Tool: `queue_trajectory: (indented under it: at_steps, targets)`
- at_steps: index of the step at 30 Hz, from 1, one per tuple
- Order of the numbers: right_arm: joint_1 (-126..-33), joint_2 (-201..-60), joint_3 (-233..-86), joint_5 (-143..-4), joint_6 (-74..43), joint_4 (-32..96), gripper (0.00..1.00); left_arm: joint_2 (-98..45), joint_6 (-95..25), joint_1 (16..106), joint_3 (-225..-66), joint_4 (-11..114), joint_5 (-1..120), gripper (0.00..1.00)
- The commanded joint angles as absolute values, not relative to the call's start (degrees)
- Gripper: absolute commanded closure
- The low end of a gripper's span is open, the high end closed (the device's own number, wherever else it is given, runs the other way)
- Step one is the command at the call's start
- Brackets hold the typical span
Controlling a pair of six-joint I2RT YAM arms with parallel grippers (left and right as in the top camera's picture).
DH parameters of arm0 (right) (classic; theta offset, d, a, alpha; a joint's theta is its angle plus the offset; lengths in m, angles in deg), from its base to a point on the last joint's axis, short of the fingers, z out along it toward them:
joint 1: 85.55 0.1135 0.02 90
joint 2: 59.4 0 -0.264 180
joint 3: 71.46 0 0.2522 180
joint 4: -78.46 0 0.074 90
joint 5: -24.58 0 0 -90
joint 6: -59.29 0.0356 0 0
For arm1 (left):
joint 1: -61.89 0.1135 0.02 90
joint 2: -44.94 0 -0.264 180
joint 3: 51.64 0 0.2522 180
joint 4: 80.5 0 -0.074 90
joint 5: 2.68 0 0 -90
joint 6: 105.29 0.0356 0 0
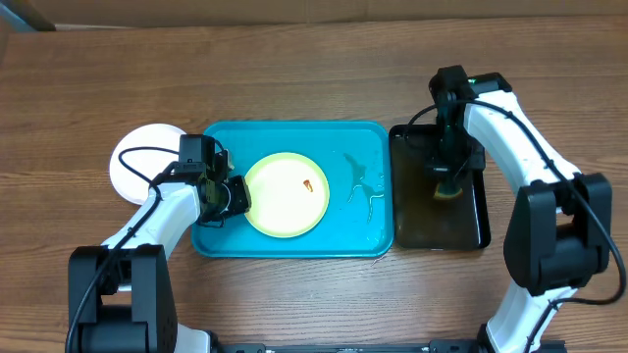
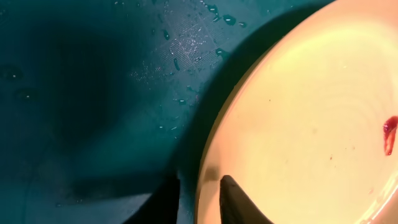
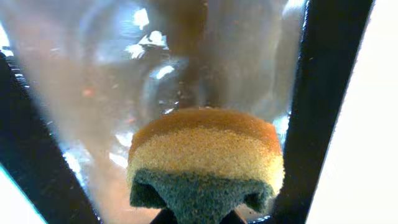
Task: Clean dirty plates on tray and stack at the side
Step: 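Scrub the yellow plate held by the left gripper with the sponge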
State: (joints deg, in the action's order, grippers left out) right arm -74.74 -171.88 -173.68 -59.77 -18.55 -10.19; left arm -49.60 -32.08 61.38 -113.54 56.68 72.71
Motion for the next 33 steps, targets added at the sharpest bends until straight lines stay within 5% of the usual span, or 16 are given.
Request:
queue_trajectory:
  at_steps: [1,7,10,12,13,16,17,33]
  targets:
    - [-73.24,-168.74,-175.74,-57.89,-19.67,-9.32,0.96,-50.21,-32.02,60.04,-113.56,56.85,72.12,0.95]
    - [-68.14,-168.69,-175.87,-50.04,-20.96,-9.08,0.96,-50.21,-31.98,56.96,-113.56,57.23,71.79,0.95]
    - [-64.69,-168.69,-177.18,-48.88,-22.24,-8.75,0.96,-50.21,-31.95,56.13,-113.56,57.55,71.84,0.69]
    - [-62.42,-168.69,-178.56,-47.13,-22.27,-8.83,0.96,-50.21,-31.98,56.02,-113.56,57.75,71.82,0.65]
    - [-61.24,-168.69,-179.28,-46.98,-22.27,-8.66,0.96,-50.21,-31.98,56.0,-113.56,57.93,71.82,0.66]
    - [-57.11,-168.69,-181.27,-47.02,-22.22,-6.91,0.96,-50.21,-32.0,55.82,-113.56,58.45,71.77,0.94]
    - [-55.75,-168.69,-181.57,-47.02,-22.2,-6.08,0.96,-50.21,-31.98,55.74,-113.56,58.58,71.6,0.96]
    - [-41.94,-174.46,-179.02,-50.48,-20.17,9.85,0.96,-50.21,-32.0,55.74,-113.56,58.36,71.18,0.9]
